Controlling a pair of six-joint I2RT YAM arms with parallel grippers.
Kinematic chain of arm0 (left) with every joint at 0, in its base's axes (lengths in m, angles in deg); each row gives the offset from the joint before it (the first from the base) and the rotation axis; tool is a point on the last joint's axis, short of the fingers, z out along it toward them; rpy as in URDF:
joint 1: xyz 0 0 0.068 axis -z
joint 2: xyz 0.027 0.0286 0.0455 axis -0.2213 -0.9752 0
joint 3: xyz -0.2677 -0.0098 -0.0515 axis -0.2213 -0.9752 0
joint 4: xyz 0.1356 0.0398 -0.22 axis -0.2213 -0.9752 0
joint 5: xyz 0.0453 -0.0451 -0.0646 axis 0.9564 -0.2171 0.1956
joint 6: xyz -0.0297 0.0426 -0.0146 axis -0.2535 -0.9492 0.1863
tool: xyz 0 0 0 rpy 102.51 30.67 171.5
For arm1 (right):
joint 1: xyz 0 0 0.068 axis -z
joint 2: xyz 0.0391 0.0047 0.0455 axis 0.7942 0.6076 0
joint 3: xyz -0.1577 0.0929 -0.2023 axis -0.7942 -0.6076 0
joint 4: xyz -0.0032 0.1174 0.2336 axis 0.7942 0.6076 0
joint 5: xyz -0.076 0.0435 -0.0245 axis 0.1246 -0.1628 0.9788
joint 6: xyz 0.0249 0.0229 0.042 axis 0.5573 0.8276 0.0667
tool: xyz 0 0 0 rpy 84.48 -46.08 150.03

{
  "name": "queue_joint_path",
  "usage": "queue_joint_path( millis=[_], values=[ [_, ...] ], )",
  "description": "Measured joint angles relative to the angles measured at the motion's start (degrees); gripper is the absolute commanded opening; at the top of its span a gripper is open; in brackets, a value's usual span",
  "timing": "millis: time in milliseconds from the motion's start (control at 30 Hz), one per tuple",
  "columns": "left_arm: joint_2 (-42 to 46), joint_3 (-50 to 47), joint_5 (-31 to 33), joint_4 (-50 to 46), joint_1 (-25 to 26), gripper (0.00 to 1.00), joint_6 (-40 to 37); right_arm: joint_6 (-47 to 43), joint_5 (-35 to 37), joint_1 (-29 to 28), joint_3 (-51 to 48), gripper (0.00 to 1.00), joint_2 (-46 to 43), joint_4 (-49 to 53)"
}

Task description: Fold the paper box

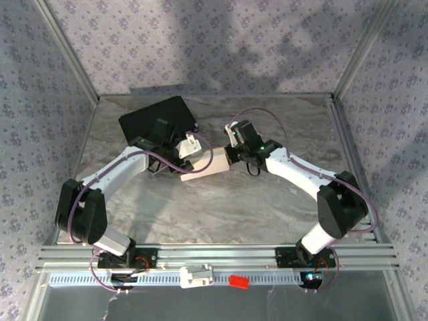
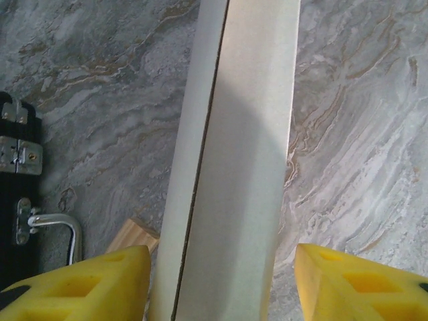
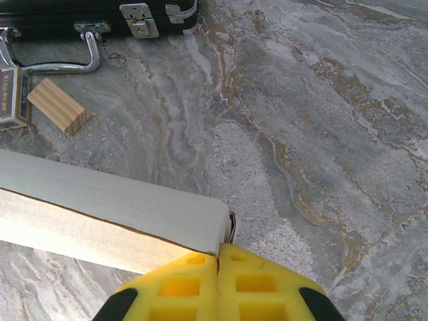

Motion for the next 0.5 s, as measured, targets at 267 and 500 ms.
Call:
queue_joint_path(
  millis=[267, 500],
  values=[
    [1.68, -0.85, 5.22, 4.59, 4.87, 0.57, -1.62, 0.44, 1.03, -0.81, 0.87, 0.00, 0.79, 0.35],
    [1.66, -0.85, 9.60, 5.70, 7.23, 0.43, -3.78, 0.55, 1.01, -0.79, 1.75, 0.00, 1.36, 0.90]
  ],
)
